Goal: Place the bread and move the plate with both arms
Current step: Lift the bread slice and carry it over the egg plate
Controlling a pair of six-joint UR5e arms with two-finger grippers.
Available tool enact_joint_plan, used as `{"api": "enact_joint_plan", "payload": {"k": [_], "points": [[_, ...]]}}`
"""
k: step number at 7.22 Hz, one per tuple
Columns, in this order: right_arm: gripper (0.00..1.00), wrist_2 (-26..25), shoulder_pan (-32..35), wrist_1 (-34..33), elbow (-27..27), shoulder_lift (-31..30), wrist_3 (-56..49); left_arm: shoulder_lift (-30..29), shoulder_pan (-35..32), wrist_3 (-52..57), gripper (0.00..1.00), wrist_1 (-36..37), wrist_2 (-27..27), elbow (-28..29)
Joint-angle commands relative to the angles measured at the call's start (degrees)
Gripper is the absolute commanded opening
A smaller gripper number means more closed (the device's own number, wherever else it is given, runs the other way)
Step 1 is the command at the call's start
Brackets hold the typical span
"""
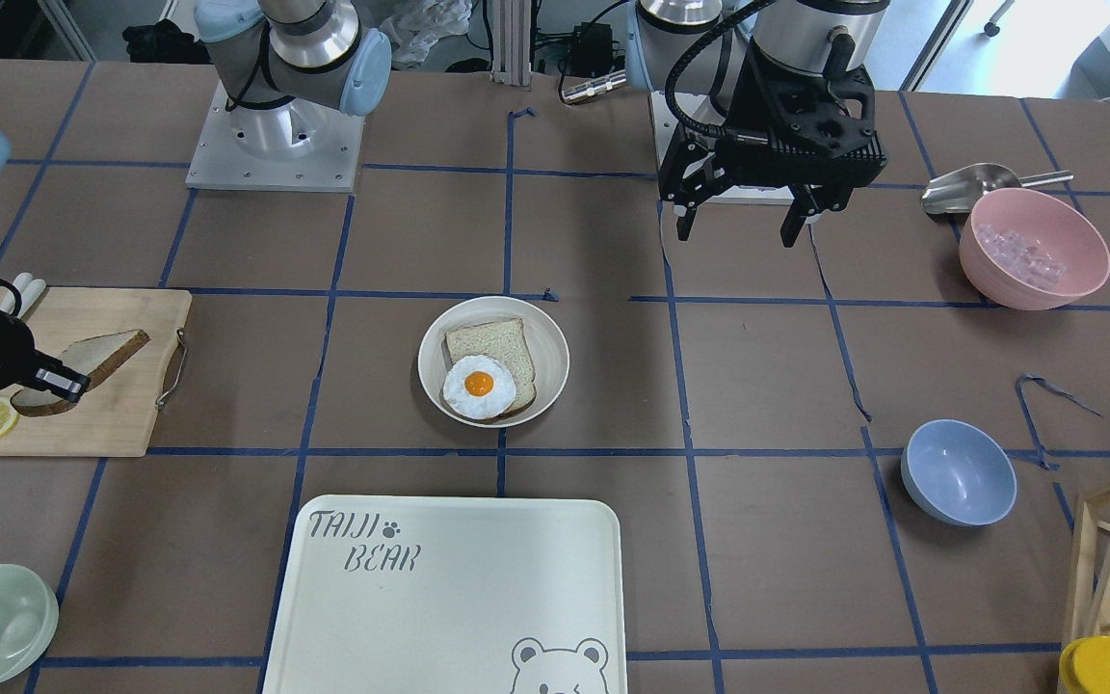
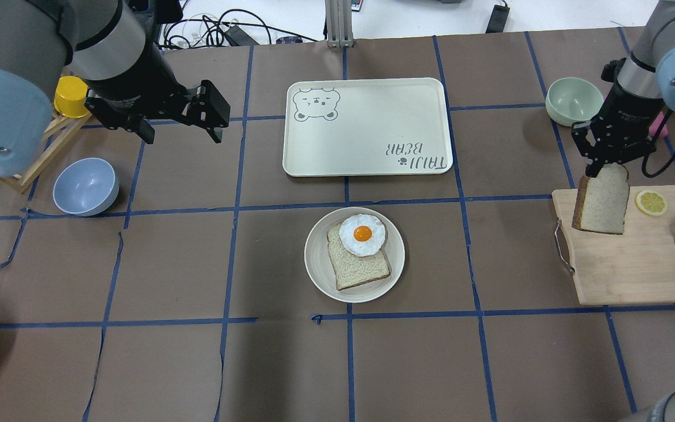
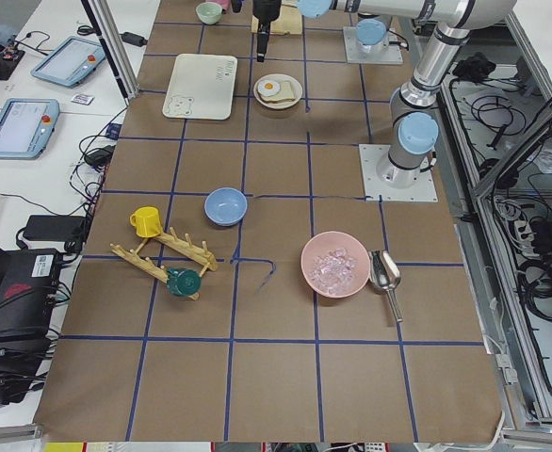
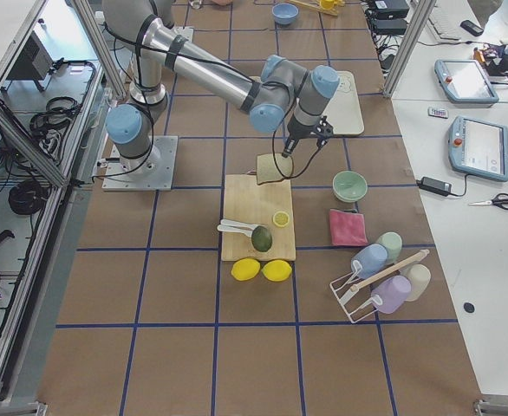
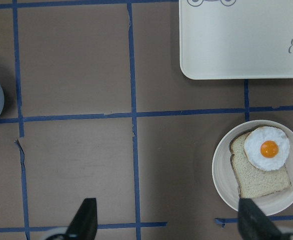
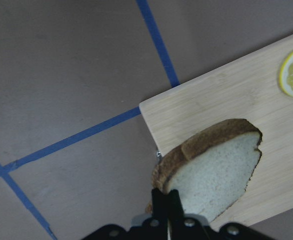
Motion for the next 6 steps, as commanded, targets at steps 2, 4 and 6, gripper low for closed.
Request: {"api": "enact_joint_plan", "payload": {"k": [2, 4, 6], "points": [[0.0, 2.4, 13.3, 1.3, -2.4, 0.0, 13.1, 0.1, 0.0, 0.0, 1.0, 0.1, -0.1, -0.1], [0.0, 4.0, 20.1, 1.1, -3.2, 0.7, 17.4, 0.2, 0.0, 0.0, 1.0, 0.0, 0.2, -0.2], [0.0, 4.4, 27.3, 0.4, -3.3, 0.9, 24.9, 0.1, 0.0, 0.0, 1.0, 0.1, 0.3, 0.0]]}}
